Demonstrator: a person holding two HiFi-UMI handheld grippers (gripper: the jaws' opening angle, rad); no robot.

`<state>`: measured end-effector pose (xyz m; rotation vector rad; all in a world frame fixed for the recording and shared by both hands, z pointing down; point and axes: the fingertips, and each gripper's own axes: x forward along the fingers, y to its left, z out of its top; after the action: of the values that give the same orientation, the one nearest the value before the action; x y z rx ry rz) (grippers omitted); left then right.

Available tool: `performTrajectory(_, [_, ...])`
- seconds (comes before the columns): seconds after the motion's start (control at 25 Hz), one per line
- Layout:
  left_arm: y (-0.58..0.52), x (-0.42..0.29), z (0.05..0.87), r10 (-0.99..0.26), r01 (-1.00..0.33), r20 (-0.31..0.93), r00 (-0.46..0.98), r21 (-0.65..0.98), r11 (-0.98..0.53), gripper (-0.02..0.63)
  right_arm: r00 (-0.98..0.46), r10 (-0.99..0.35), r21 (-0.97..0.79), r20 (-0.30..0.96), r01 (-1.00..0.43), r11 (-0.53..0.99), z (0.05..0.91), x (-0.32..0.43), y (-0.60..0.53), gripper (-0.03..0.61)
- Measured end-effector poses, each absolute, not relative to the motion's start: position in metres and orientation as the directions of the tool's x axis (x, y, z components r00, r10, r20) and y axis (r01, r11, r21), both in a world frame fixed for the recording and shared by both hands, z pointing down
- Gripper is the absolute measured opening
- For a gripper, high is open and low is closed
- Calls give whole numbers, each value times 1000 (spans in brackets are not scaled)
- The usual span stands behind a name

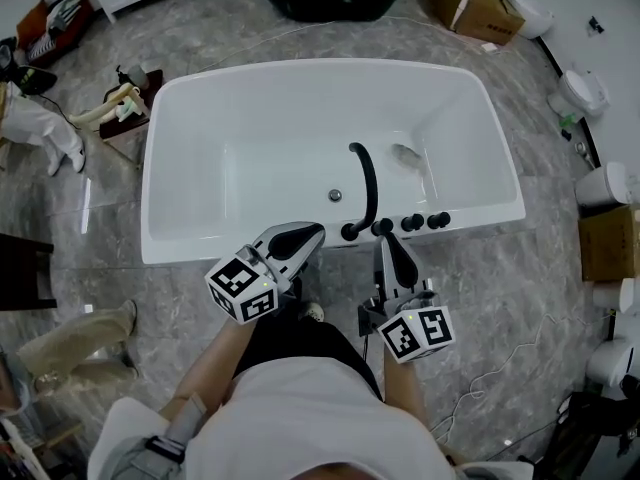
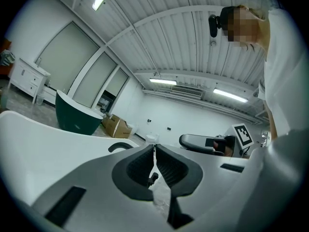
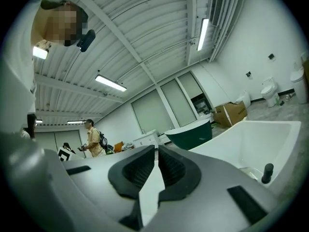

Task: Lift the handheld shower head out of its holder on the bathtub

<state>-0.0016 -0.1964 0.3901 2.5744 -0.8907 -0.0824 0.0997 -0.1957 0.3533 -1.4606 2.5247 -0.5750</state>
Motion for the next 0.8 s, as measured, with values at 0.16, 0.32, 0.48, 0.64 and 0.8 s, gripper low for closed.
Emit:
performTrajectory(0.16, [-208, -6, 396, -597, -573, 84, 798, 412, -708, 20, -496, -867, -388, 55, -811, 439, 356, 95, -204, 21])
performTrajectory(0.32, [-217, -13, 400, -597, -570, 84, 798, 426, -702, 20, -496, -866, -362, 57, -819, 445, 358, 82, -213, 72])
performTrajectory(0.48, [-226, -22, 410, -599, -576, 98, 794, 436, -692, 20, -534, -842, -372, 81, -800, 471, 369, 64, -223, 172])
performTrajectory(0.64, [-234, -31, 422, -601, -584, 122, 790, 449, -676, 20, -566, -812, -384, 140, -787, 483, 386, 48, -232, 172])
performTrajectory(0.8, [-239, -39, 438, -606, -594, 144, 782, 465, -656, 20, -579, -793, -371, 187, -790, 489, 405, 39, -236, 172])
